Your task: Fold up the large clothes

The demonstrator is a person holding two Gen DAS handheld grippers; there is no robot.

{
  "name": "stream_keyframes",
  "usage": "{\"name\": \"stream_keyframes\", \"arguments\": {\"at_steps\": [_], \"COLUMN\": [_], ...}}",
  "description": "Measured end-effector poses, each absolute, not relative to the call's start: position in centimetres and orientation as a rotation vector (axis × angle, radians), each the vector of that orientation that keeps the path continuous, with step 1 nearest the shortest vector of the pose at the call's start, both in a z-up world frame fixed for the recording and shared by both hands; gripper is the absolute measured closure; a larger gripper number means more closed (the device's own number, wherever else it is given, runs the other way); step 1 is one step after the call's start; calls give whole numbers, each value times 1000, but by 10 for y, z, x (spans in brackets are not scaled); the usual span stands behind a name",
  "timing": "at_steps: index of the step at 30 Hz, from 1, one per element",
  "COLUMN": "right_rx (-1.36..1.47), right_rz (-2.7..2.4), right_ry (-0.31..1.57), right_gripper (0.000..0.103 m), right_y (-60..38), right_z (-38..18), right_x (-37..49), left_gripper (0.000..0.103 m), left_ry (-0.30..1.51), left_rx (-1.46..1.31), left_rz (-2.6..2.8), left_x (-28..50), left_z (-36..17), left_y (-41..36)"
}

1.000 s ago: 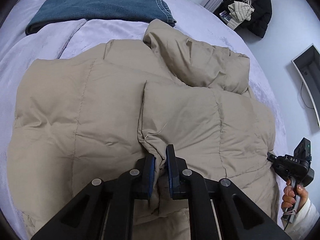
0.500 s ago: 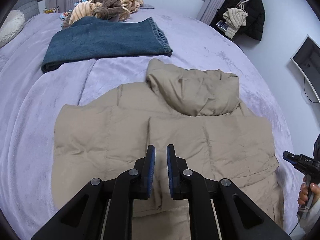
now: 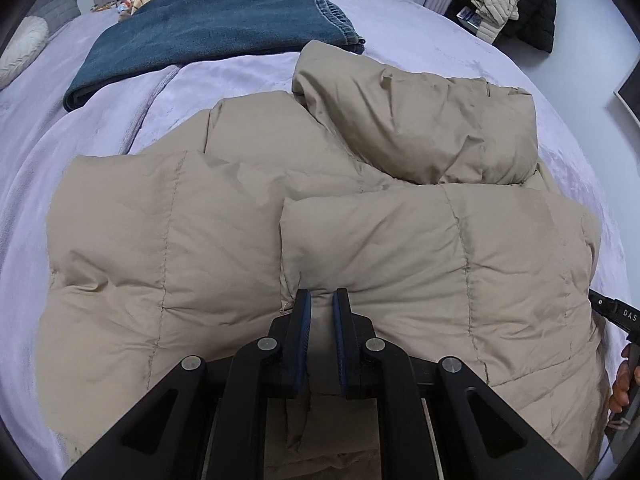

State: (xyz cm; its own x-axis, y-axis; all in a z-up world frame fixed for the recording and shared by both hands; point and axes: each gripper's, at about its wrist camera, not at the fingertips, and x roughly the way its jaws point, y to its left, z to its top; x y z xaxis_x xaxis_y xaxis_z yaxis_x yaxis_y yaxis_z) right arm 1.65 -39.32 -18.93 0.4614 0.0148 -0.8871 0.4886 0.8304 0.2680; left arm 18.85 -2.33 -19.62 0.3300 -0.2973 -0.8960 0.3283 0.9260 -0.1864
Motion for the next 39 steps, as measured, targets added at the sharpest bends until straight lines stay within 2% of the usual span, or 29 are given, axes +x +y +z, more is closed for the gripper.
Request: {"name": "stream_keyframes", "arguments": {"at_steps": [3,10,28,29,31,32,39], "right_rx": [525,512,615,620,630,632,640], "right_rz": [-313,-296,-247,-243,-239,-237,-207], "right_ry": [1076,1100,1204,1207,1213,1214,1229], "right_gripper": [82,81,80,80,67,65,64], "right_y": [-391,-382,-357,-356,-355,-354,-351], "right_z": [-178,-150,-122,-119,-117,-115,-109], "right_x": [8,-24,-90,-94,-102,-106,-127], "left_gripper": [90,90,90,90,90,89,89], "left_ry": [1160,1175,1284,1287,1289,1290,1315], "left_rx": [68,88,111,109,108,112,111], "left_rz": [-373,-341,-305,-307,-307,-306,-300], "left_x": [182,157,77,73,63,59,29], "left_z": [-184,-159,-130,-127,-121,-119,-112], "left_y": [-20,-7,1,1,1,2,-1]}}
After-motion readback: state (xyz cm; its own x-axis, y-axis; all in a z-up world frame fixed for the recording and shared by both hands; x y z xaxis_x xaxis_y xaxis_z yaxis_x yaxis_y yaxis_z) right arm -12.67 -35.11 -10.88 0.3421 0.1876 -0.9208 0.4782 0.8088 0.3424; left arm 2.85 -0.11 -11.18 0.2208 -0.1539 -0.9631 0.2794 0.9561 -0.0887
